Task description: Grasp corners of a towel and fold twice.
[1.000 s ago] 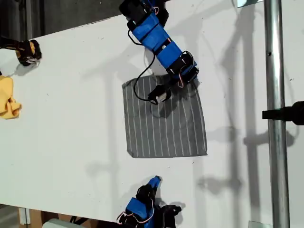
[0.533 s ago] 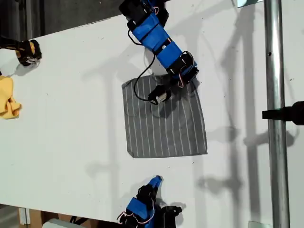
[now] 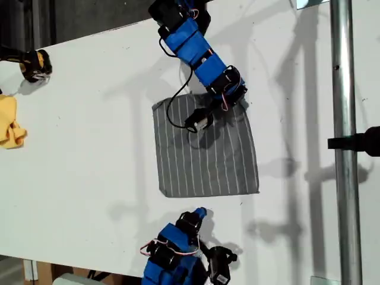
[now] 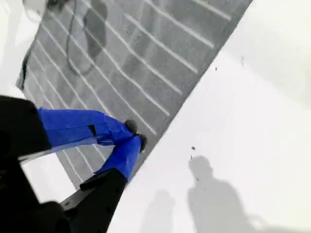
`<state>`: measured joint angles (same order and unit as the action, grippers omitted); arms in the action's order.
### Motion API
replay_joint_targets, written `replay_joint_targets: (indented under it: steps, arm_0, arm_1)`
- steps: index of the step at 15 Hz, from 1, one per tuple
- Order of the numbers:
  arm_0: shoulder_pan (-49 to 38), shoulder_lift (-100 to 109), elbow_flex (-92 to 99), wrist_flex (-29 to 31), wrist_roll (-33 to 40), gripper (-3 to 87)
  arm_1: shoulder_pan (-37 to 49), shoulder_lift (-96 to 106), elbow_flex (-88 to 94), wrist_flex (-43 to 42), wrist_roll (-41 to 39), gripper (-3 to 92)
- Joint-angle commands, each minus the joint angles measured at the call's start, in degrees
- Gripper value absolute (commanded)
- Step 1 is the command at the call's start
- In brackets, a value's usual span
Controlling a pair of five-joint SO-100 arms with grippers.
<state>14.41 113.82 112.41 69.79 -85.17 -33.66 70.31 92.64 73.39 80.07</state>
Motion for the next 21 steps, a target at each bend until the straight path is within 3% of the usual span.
replay_joint_targets:
  steps: [1,3,5,7,9,11,15,21]
  arm_0:
    - [3.2,-20.4,-26.5,4.7,6.5,-1.2]
    - [6.2,-36.1,-47.6,11.3,11.5,-1.2]
    - [7.6,-43.0,-56.0,11.2,10.4,-0.9]
    - [8.3,-43.6,-56.2,10.0,8.8,10.1]
    - [9.2,-43.6,-56.2,10.3,6.9,32.2]
    - [10.1,-43.6,-56.0,11.6,7.9,37.2]
    - [11.2,-48.3,-55.2,15.0,10.8,38.7]
    - [11.0,-60.0,-55.7,13.8,10.1,37.8]
  arm_1:
    - [0.9,2.8,-3.2,-0.2,-0.3,-0.2]
    - [0.9,2.9,-3.3,-0.2,-0.3,-0.2]
    - [0.7,2.9,-3.3,-0.1,-0.3,-0.2]
    - [0.6,3.0,-3.3,0.0,-0.3,-0.2]
    - [0.5,3.0,-3.3,-0.3,-0.3,-0.2]
    - [0.4,3.1,-3.3,-0.4,-0.3,-0.2]
    - [0.2,3.2,-3.3,-0.4,-0.3,-0.2]
    - [-0.4,3.3,-3.4,-0.4,0.3,-0.2]
